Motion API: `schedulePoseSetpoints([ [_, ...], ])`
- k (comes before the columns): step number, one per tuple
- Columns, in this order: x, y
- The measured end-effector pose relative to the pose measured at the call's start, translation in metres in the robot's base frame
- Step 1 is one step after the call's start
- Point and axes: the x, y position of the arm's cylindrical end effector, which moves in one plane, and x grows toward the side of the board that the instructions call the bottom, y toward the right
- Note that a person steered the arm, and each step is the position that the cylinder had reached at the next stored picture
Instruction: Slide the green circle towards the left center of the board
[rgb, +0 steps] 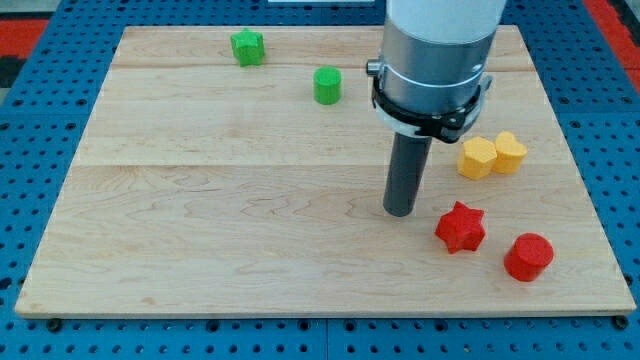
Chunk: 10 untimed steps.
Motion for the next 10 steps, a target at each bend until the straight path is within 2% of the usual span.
schedulePoseSetpoints([
  [3,0.036,0.076],
  [6,0.036,0.032],
  [7,0.035,0.014],
  [8,0.028,-0.058],
  [9,-0.003,-0.143],
  [10,-0.068,-0.177],
])
